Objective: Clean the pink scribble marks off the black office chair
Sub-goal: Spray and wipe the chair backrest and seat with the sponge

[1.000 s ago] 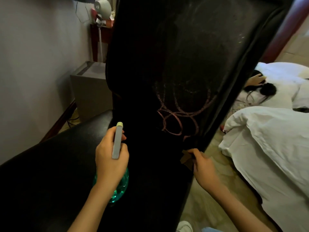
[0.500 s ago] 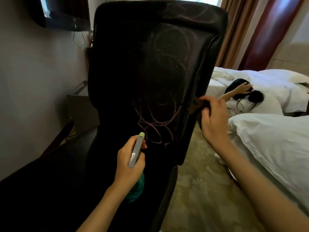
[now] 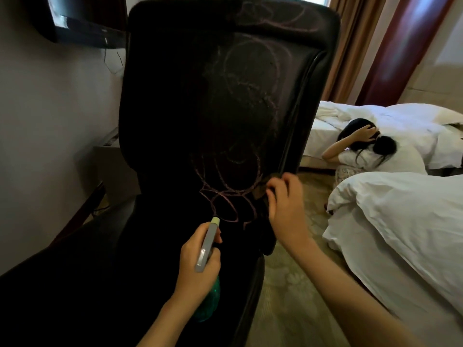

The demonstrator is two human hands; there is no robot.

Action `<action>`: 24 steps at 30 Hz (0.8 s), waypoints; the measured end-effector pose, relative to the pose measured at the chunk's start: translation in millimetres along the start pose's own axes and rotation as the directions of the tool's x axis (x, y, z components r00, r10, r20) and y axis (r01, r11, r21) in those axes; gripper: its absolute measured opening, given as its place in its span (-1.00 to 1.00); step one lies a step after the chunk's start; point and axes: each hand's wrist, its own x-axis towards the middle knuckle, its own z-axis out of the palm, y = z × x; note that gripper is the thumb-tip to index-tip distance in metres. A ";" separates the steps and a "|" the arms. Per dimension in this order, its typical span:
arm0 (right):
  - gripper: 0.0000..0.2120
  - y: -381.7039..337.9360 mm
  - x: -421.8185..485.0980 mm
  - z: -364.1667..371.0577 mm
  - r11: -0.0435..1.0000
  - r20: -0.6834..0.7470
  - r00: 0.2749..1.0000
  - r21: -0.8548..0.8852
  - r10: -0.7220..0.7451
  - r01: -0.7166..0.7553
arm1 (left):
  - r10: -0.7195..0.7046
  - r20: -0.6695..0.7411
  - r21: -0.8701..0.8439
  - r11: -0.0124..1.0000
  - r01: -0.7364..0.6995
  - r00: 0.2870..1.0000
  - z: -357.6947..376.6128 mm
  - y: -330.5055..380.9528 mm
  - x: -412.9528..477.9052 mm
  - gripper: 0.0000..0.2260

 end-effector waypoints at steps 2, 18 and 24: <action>-0.81 -0.1 -25.4 6.8 0.998 0.098 0.995 -0.052 -0.020 0.025 | 0.014 -0.006 0.045 0.999 -0.014 1.000 4.6 -1.9 1.8 -0.69; -0.78 -12.6 208.5 -51.4 0.994 -0.114 0.993 -0.100 0.027 -0.038 | 0.014 -0.002 0.043 0.999 -0.014 1.000 4.4 -14.1 7.7 -0.73; -0.87 -5.9 134.8 -24.9 0.987 -0.041 0.997 -0.149 -0.061 0.055 | 0.046 0.002 0.043 0.998 -0.046 0.999 2.9 -15.7 10.3 -0.74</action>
